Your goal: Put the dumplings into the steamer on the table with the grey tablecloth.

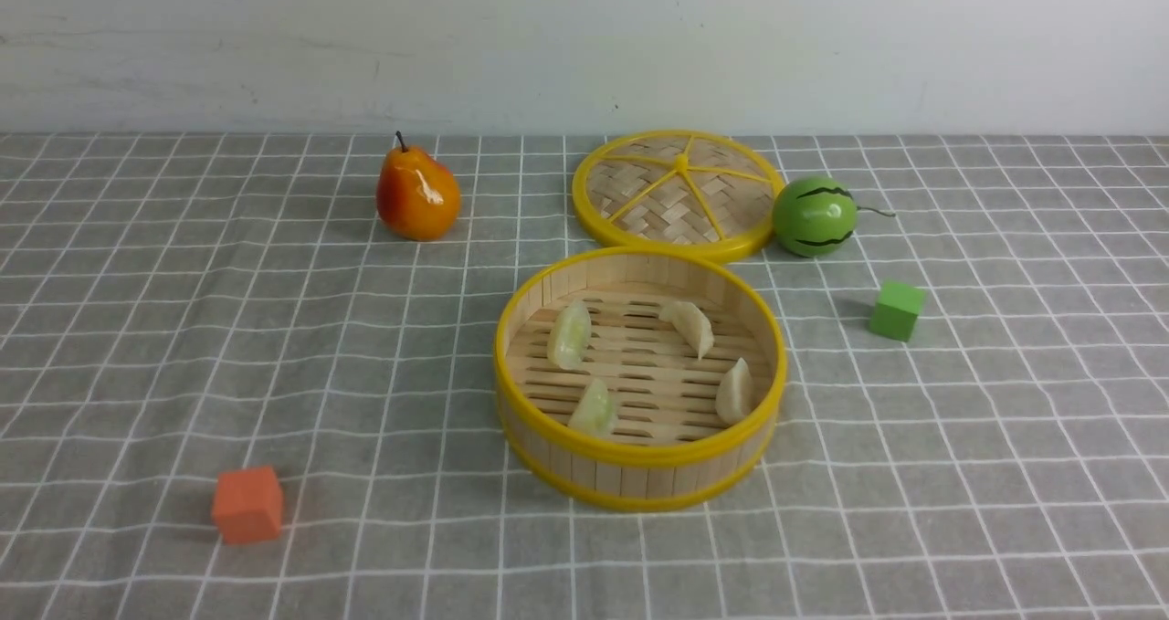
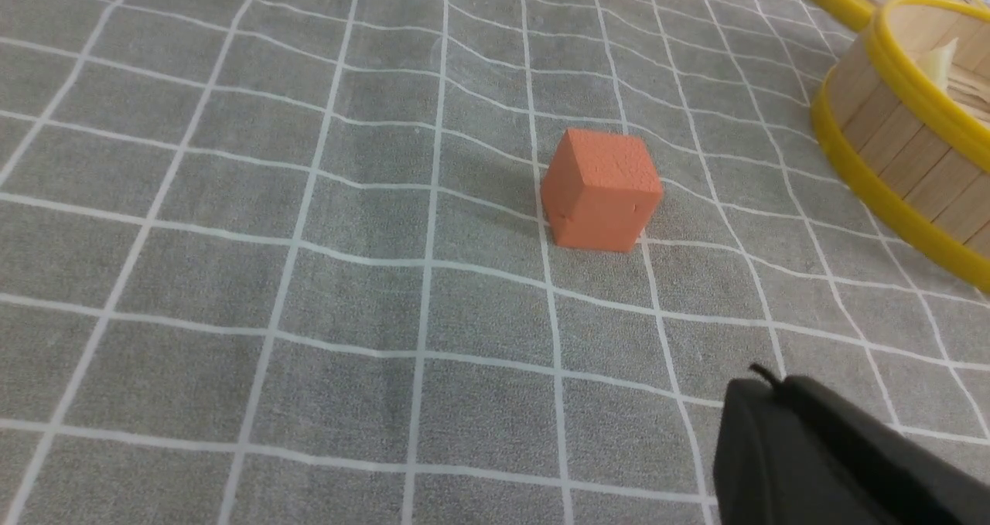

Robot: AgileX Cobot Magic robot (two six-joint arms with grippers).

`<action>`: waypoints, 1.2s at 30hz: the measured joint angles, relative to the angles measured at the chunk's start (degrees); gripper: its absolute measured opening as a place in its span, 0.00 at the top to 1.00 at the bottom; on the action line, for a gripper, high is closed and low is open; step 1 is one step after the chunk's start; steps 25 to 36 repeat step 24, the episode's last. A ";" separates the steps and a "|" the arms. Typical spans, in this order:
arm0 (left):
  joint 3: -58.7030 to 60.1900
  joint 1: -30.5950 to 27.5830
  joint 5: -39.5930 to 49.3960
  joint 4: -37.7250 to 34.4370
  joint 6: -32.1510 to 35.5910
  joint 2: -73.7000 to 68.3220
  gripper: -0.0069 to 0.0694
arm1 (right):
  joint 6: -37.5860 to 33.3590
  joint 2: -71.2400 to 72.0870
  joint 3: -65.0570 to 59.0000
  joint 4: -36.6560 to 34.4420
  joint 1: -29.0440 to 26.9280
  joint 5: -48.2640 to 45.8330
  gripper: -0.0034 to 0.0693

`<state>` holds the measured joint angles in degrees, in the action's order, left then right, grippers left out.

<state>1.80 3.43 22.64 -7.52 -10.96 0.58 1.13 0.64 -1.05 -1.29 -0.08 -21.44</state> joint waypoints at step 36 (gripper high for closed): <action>0.00 0.00 0.00 0.00 0.00 0.00 0.91 | 0.00 0.00 0.00 0.00 0.00 0.00 0.77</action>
